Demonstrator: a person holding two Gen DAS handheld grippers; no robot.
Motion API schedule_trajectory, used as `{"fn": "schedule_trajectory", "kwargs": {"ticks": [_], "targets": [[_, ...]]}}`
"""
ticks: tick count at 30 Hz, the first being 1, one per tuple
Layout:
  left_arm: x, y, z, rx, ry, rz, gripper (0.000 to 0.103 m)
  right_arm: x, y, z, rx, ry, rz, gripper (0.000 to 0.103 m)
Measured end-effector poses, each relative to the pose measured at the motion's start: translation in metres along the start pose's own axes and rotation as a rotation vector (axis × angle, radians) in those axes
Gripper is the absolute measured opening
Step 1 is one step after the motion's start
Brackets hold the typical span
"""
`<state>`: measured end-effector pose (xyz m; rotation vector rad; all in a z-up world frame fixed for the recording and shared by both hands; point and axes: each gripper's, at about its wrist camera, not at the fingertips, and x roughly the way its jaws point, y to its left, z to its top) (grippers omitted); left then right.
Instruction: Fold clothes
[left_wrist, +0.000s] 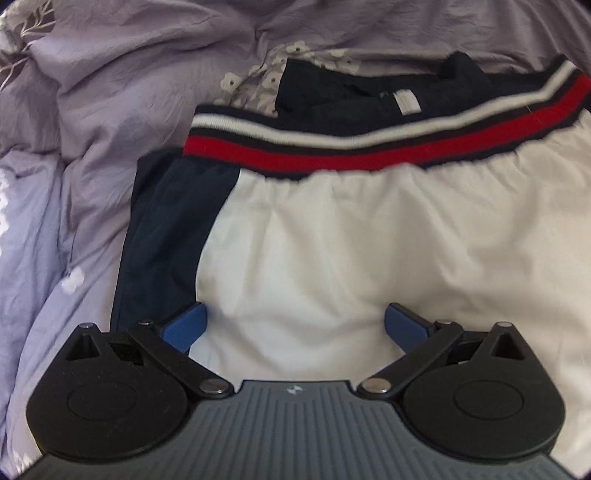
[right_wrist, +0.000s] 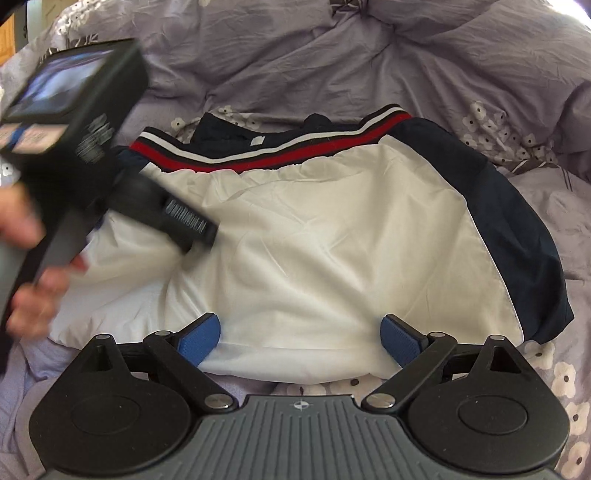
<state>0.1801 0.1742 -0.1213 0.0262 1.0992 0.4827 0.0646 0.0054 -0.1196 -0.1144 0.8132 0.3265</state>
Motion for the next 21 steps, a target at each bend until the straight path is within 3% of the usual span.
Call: {"fn": "schedule_trajectory", "kwargs": {"ticks": [5,8,13,16,19,21], "targets": [[0.02,-0.016,0.039,0.042,-0.042,0.072,0.103,0.001,-0.001,-0.002,0.015,-0.003,0.007,0.096],[0.036,-0.023,0.058,0.019,0.0,0.064,0.103,0.002,-0.001,-0.002,0.022,-0.008,0.012,0.096],[0.035,-0.019,0.065,-0.033,0.048,0.059,0.103,0.004,0.001,-0.003,0.02,-0.004,0.006,0.097],[0.014,-0.012,0.063,-0.081,0.018,0.009,0.1,0.004,0.002,-0.003,0.022,0.0,0.006,0.098],[0.005,-0.015,0.067,-0.077,-0.045,0.026,0.101,0.004,0.003,-0.003,0.02,0.003,0.003,0.098],[0.025,-0.024,0.075,-0.033,-0.003,0.073,0.103,0.005,0.003,-0.001,0.018,0.007,0.0,0.098]]}}
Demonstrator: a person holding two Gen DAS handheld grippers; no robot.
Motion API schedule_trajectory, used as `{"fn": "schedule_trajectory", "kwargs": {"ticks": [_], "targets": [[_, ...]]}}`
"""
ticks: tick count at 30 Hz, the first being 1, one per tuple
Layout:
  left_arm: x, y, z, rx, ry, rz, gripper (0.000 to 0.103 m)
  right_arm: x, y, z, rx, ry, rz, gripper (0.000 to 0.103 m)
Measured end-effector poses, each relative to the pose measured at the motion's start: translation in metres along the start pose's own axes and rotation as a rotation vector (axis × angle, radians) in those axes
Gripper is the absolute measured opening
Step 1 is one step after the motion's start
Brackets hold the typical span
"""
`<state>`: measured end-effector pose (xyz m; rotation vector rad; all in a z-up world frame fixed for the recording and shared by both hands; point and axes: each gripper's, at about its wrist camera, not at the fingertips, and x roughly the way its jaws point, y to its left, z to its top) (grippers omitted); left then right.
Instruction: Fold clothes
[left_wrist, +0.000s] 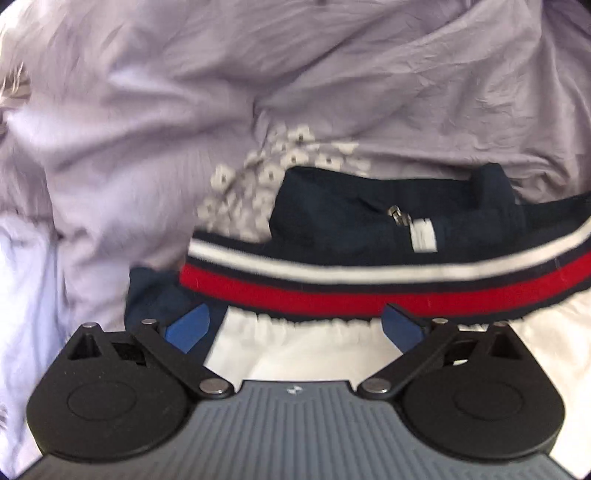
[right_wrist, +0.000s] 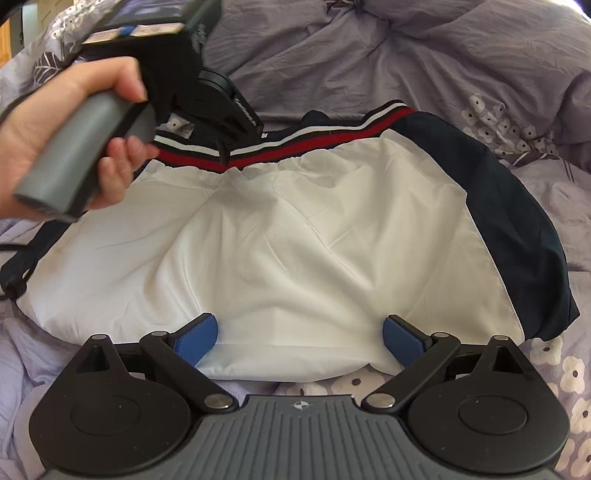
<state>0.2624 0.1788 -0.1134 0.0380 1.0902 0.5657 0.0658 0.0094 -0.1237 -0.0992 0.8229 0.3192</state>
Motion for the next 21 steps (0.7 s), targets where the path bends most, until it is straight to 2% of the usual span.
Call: {"fn": "schedule_trajectory", "kwargs": {"ticks": [2,3,8,11,13,16,21], "targets": [[0.023,-0.004,0.006,0.005,0.085,-0.006,0.103,0.001,0.0,0.002,-0.005,0.005,-0.002,0.098],[0.023,-0.002,0.007,-0.011,0.095,-0.01,0.103,0.001,0.0,0.002,-0.008,0.007,-0.005,0.098],[-0.008,0.005,0.004,0.078,0.059,-0.008,0.103,-0.001,0.0,0.005,-0.013,0.014,-0.01,0.099],[-0.029,0.016,-0.012,0.088,0.052,-0.023,0.103,-0.008,0.002,0.008,-0.02,0.012,-0.02,0.099],[-0.041,0.028,-0.026,0.069,0.064,-0.071,0.103,-0.015,0.004,0.011,-0.036,0.01,-0.036,0.098],[-0.058,0.041,-0.048,0.046,0.086,-0.122,0.103,-0.03,0.013,0.016,-0.101,-0.003,-0.07,0.098],[-0.088,0.061,-0.09,0.003,0.079,-0.154,0.103,-0.063,0.023,0.027,-0.203,-0.059,-0.098,0.098]]}}
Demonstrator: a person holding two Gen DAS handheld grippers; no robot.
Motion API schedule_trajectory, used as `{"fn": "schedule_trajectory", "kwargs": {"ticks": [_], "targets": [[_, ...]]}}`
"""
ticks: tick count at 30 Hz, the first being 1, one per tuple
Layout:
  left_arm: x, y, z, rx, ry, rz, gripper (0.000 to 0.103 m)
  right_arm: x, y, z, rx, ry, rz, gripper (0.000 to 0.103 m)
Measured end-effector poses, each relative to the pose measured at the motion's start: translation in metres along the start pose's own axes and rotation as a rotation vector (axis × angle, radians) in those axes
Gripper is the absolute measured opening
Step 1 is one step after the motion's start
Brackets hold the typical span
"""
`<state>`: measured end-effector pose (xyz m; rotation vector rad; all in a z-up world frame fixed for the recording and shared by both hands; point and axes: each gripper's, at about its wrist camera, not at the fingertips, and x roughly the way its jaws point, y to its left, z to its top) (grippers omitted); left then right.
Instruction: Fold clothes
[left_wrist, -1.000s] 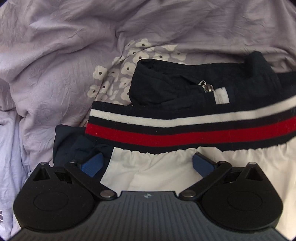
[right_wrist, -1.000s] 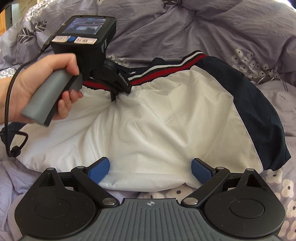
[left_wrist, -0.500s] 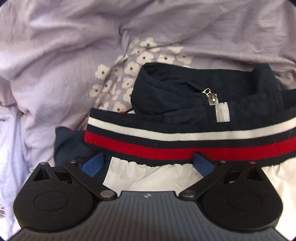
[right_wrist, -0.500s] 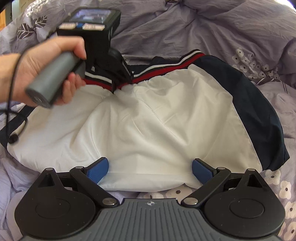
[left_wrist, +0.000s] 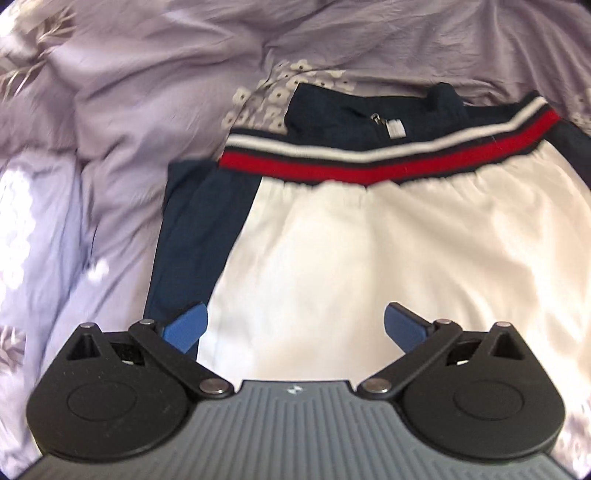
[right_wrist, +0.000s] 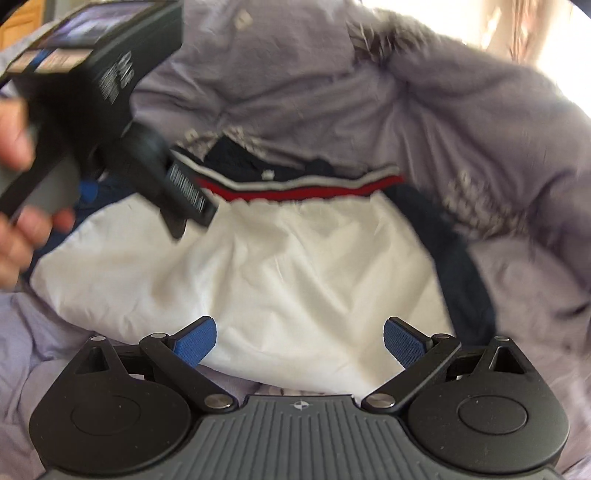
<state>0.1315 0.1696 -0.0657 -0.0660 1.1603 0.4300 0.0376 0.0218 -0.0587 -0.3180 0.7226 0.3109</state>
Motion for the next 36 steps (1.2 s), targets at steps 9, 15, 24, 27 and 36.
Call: {"fn": "schedule_trajectory", "kwargs": {"ticks": [9,15,24,27,36], "targets": [[-0.031,0.003,-0.049,-0.049,0.018,-0.064,0.103,-0.03,-0.026,0.008,0.031,-0.011,-0.04,0.098],[-0.049,-0.005,-0.053,-0.037,-0.016,-0.071,0.103,-0.049,-0.022,0.017,-0.003,-0.04,-0.032,0.098],[-0.058,-0.014,-0.057,0.004,-0.043,-0.054,0.103,-0.063,-0.019,0.025,-0.016,-0.073,-0.016,0.099],[-0.059,-0.015,-0.058,0.01,-0.04,-0.053,0.103,-0.062,-0.02,0.025,-0.01,-0.067,-0.018,0.099],[-0.056,-0.017,-0.064,0.011,-0.021,-0.054,0.103,-0.06,-0.019,0.023,-0.008,-0.058,-0.019,0.099]]}}
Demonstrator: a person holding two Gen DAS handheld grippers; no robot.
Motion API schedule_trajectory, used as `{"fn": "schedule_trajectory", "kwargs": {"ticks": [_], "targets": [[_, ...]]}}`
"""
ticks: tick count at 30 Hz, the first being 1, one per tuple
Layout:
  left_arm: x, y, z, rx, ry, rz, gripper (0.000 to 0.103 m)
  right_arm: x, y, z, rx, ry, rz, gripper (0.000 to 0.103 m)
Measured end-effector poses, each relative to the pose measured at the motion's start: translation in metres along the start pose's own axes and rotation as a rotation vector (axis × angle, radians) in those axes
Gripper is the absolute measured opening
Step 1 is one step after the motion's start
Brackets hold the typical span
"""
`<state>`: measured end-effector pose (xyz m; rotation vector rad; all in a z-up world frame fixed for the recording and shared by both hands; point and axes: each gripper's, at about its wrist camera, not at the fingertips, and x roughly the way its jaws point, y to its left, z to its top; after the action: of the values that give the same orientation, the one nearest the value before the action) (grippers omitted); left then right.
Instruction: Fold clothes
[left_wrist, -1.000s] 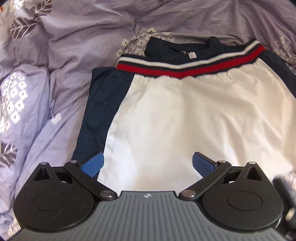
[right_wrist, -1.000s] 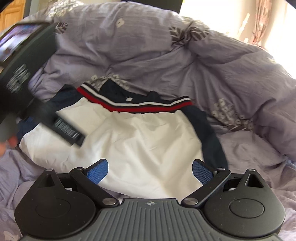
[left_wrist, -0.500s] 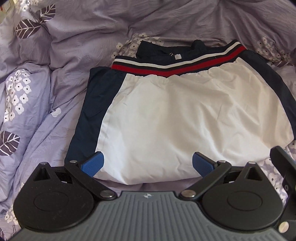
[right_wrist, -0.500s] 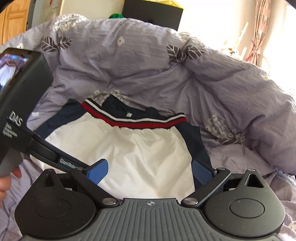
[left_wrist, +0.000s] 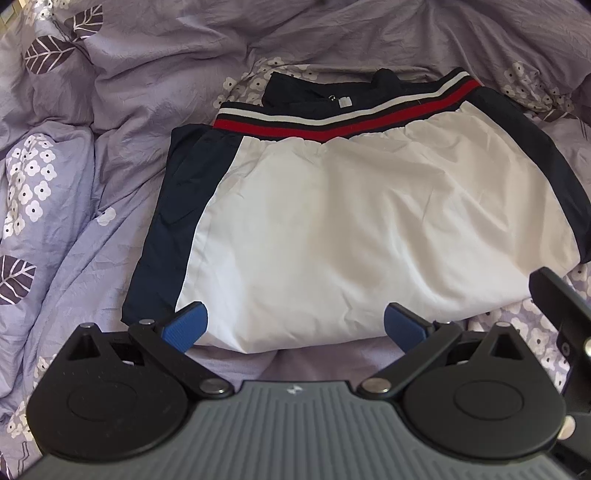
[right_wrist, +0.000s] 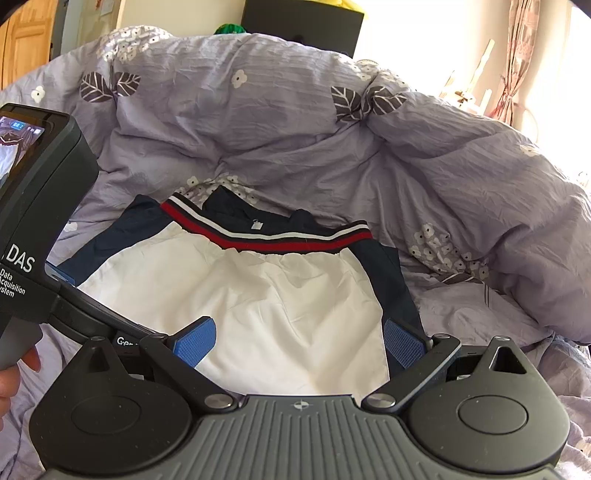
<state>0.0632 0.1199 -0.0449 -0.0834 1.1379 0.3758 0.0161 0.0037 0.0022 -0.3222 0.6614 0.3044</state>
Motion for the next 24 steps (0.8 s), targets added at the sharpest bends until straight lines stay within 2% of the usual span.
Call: {"fn": "schedule_trajectory", "kwargs": {"ticks": [4,7,11,15,19,22,24], "targets": [[0.008,-0.001,-0.003,0.001,0.015,0.009,0.103,0.004,-0.003,-0.003,0.0,0.008,0.005,0.099],[0.017,0.0,-0.004,-0.006,0.034,0.025,0.103,0.015,-0.025,-0.011,0.073,0.045,0.015,0.099],[0.031,0.0,-0.005,-0.032,0.061,0.015,0.103,0.037,-0.085,-0.039,0.333,0.113,0.053,0.099],[0.046,-0.006,-0.009,-0.032,0.097,0.004,0.103,0.052,-0.14,-0.07,0.634,0.107,0.113,0.097],[0.053,-0.009,-0.014,-0.025,0.115,0.013,0.103,0.064,-0.162,-0.084,0.77,0.089,0.178,0.096],[0.038,-0.004,-0.008,-0.044,0.06,0.007,0.103,0.074,-0.166,-0.089,0.847,0.093,0.23,0.095],[0.037,-0.003,-0.002,-0.044,0.046,0.013,0.103,0.086,-0.165,-0.09,0.861,0.126,0.223,0.095]]}}
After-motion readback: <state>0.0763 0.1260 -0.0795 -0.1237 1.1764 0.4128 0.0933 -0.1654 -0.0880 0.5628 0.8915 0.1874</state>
